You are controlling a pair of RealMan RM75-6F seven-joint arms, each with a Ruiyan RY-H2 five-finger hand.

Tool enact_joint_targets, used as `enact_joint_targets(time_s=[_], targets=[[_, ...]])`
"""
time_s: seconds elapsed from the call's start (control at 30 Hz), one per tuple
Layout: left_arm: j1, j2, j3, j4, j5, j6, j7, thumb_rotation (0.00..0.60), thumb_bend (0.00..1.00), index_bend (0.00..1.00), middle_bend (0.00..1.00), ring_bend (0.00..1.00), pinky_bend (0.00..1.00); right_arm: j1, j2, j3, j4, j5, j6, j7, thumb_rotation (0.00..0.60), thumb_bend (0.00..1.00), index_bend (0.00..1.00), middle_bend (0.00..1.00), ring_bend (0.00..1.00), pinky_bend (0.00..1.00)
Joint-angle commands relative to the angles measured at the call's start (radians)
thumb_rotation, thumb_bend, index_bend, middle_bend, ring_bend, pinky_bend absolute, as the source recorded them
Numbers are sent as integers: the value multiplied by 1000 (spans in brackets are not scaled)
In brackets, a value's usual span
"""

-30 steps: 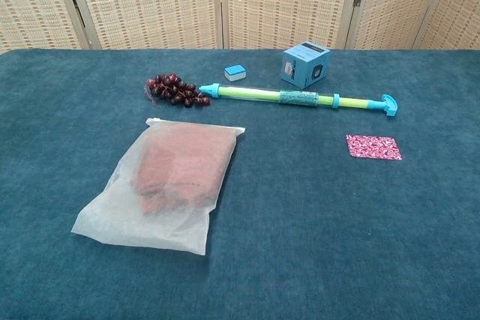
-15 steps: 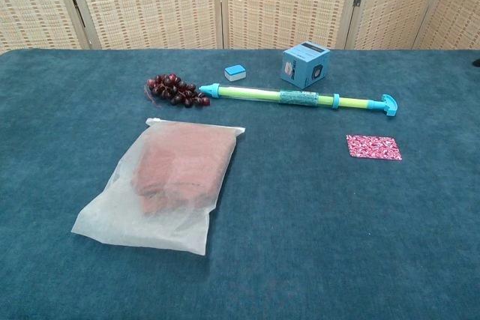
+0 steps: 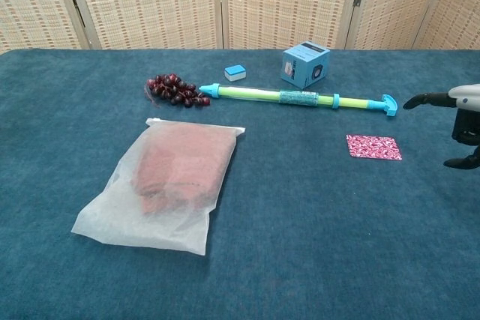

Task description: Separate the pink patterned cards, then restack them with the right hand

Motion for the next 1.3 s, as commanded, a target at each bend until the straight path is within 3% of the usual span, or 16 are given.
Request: enact_joint_targets(time_s=[0.03, 0.33, 1.3], targets=[[2, 2, 1, -1, -1, 1, -2, 600, 230, 157, 27, 25, 90, 53, -37, 4, 51, 50, -57, 1, 600, 456, 75, 969, 1000, 1000], [8, 5, 5, -5, 0, 2, 1, 600, 231, 157, 27, 25, 90, 141, -69, -8, 87, 128, -169, 38, 600, 497, 79, 973, 1000, 1000], [2, -8, 0, 18, -33, -33, 10, 600, 230, 157, 27, 25, 90, 237, -123, -110, 183, 197, -210, 81, 600, 498, 94, 973, 1000, 1000]])
